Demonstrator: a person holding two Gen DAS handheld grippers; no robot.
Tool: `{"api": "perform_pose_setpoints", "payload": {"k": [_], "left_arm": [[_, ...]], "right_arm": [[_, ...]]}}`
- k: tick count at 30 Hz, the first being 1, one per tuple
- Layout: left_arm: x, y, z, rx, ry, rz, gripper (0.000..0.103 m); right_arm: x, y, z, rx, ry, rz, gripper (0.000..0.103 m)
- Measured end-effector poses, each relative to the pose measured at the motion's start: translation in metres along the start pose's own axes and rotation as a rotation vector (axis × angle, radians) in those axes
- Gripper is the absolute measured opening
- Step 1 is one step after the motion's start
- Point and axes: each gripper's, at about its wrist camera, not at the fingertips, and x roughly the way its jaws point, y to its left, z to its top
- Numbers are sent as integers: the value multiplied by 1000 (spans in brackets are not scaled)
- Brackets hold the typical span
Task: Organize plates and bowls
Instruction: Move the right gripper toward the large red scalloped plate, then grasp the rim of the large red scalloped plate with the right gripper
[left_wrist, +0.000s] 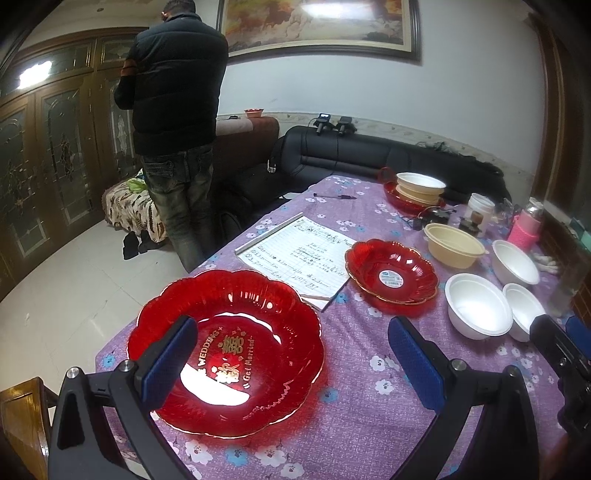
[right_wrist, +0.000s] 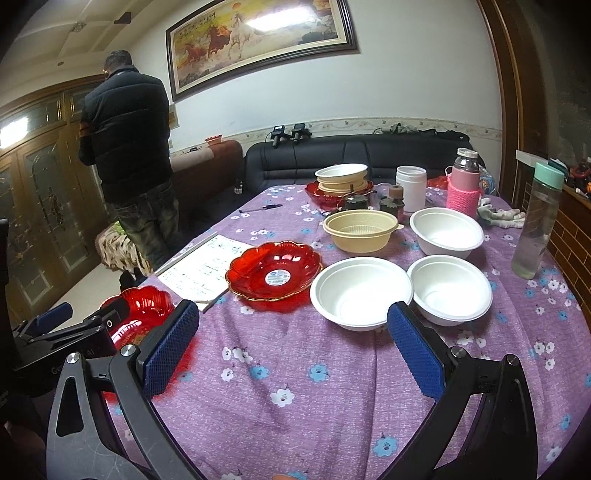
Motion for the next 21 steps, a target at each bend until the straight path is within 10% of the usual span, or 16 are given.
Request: {"api": "perform_pose_setpoints", "payload": {"k": [10, 21], "left_arm": [[1, 25, -4, 16, 41, 19, 103], [-23, 141, -10, -68, -16, 327, 103]], "right_arm": [[15, 10, 4, 5, 52, 51, 103], [40, 25, 3, 89, 108, 165, 103]]}}
